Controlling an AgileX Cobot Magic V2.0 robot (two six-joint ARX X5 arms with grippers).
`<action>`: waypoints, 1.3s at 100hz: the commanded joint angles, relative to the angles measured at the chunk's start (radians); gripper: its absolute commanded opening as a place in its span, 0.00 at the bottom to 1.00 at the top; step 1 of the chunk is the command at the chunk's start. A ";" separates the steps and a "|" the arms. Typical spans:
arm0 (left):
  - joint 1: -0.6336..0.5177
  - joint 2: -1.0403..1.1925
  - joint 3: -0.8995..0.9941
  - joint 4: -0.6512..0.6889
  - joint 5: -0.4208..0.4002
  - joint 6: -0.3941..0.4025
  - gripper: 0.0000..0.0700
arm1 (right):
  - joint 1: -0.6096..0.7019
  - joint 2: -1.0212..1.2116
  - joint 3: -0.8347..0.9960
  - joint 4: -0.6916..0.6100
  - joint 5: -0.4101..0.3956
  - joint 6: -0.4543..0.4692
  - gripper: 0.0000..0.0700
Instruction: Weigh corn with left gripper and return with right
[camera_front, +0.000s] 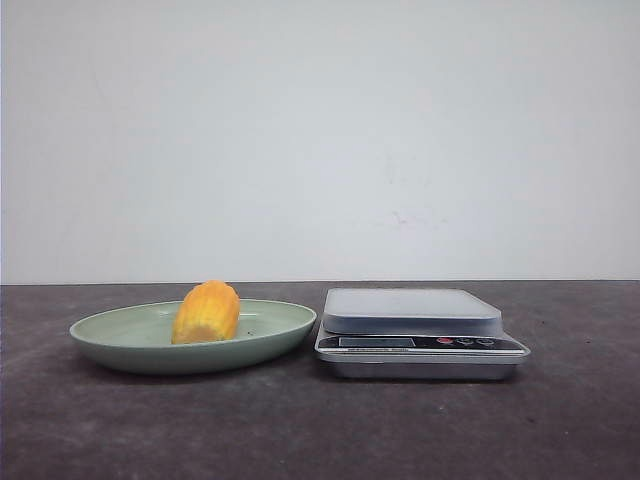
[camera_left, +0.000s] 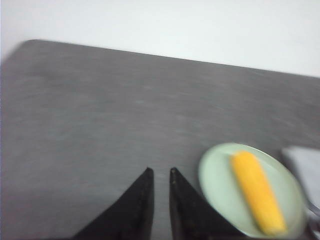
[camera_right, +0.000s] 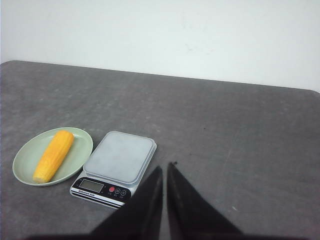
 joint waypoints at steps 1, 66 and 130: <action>0.110 0.003 0.000 0.017 -0.004 0.005 0.02 | 0.005 0.004 0.012 0.013 0.001 0.011 0.01; 0.670 -0.393 -0.665 0.702 0.430 0.270 0.02 | 0.005 0.004 0.013 0.013 0.001 0.011 0.01; 0.703 -0.455 -1.015 0.908 0.658 0.286 0.02 | 0.005 0.004 0.013 0.013 0.001 0.011 0.01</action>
